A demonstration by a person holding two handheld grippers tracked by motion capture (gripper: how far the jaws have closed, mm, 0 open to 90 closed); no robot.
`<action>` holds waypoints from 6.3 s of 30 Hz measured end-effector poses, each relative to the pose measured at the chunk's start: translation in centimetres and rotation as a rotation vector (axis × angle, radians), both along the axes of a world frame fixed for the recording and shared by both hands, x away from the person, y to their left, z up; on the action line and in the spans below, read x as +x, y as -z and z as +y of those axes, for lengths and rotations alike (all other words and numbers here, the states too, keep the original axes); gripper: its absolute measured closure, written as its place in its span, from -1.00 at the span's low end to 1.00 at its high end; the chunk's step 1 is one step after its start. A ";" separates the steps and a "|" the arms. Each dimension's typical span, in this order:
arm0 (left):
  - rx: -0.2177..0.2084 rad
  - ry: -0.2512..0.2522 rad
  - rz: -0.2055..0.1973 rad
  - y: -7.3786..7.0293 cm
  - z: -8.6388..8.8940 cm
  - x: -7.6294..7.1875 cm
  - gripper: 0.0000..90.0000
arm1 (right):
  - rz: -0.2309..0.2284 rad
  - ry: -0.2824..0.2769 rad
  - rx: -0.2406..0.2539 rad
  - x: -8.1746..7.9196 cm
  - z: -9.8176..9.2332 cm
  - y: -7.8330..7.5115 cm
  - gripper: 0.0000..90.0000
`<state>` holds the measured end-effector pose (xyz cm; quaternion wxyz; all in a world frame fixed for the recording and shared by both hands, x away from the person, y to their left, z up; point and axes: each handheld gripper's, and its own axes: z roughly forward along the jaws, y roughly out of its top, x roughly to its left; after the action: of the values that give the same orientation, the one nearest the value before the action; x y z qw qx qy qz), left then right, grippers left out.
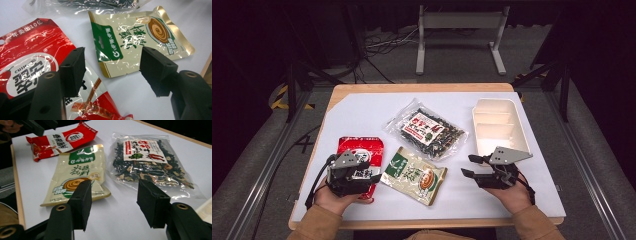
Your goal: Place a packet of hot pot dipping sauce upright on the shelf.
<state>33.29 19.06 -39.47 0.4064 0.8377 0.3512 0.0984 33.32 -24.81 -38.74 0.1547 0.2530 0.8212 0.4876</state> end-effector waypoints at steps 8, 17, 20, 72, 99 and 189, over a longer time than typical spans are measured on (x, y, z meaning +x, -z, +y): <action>-0.019 -0.002 0.060 -0.2 -0.9 1.5 -0.20 | 0.009 -0.022 -0.015 -0.1 0.4 0.2 -0.03; -0.068 0.013 0.145 0.0 -2.0 4.0 -0.25 | 0.026 -0.035 -0.004 0.0 0.4 0.3 -0.03; -0.070 0.024 0.167 0.2 -2.5 4.6 -0.28 | 0.032 -0.034 -0.001 0.0 0.3 0.4 -0.03; -0.026 0.107 0.332 3.6 -5.2 6.5 -0.38 | 0.052 -0.048 0.011 0.3 0.6 1.3 -0.13; 0.062 0.141 0.319 3.4 -5.7 5.7 0.91 | 0.042 -0.070 -0.010 0.2 0.9 1.5 0.01; 0.037 0.467 -0.077 -9.1 -8.6 -1.7 1.00 | -0.042 -0.380 -0.118 -1.0 8.7 -5.3 0.98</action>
<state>31.58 10.44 -30.40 0.4158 0.8992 0.1303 0.0401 32.32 -16.16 -33.43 0.0914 0.0739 0.8779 0.4641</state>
